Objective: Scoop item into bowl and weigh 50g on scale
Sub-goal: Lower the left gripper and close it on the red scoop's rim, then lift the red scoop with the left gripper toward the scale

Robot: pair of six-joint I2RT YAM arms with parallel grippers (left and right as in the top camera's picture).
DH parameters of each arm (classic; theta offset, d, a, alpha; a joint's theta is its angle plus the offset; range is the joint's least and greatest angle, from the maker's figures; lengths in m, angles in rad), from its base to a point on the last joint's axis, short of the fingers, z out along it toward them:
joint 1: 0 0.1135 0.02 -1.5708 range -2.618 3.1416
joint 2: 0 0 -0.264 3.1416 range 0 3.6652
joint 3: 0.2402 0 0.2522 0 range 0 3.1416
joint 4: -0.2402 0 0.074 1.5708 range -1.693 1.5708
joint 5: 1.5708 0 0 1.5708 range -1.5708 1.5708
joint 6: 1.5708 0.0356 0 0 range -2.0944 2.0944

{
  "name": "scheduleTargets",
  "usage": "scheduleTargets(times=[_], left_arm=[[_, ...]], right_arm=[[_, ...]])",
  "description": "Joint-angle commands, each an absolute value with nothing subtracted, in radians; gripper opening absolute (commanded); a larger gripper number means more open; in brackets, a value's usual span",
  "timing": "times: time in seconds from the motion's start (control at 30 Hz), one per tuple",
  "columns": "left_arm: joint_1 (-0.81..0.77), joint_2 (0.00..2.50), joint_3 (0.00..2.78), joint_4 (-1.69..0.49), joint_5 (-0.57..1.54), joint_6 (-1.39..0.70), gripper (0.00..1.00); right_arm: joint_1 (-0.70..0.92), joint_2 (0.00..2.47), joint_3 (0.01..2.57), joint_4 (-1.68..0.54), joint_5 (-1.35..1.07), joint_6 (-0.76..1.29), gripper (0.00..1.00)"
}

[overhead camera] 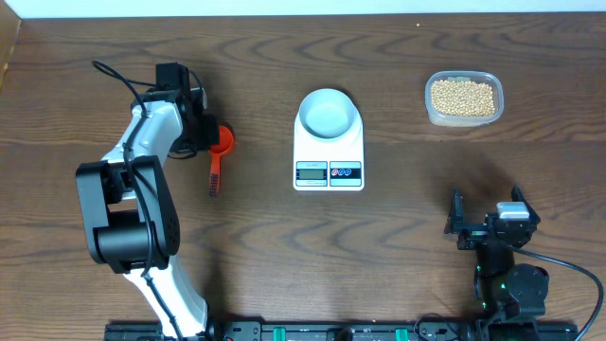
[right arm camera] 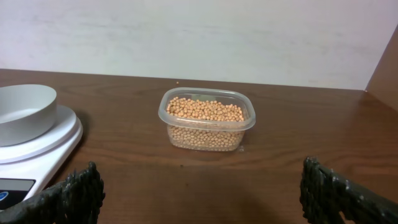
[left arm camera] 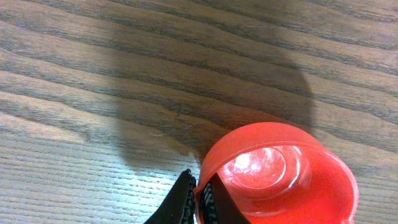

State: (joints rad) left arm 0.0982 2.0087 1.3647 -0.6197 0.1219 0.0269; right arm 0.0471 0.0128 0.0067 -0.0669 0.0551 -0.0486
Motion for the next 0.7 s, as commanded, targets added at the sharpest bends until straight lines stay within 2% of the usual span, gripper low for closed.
scheduleTargets(times=[0.0, 0.67], left_arm=[[0.100, 2.020, 1.356, -0.619, 0.124, 0.029, 0.07], [0.100, 2.014, 1.356, -0.620, 0.124, 0.022, 0.07]], right_arm=[[0.039, 0.011, 0.006, -0.071, 0.053, -0.061, 0.99], [0.039, 0.011, 0.006, -0.071, 0.053, -0.061, 0.99]])
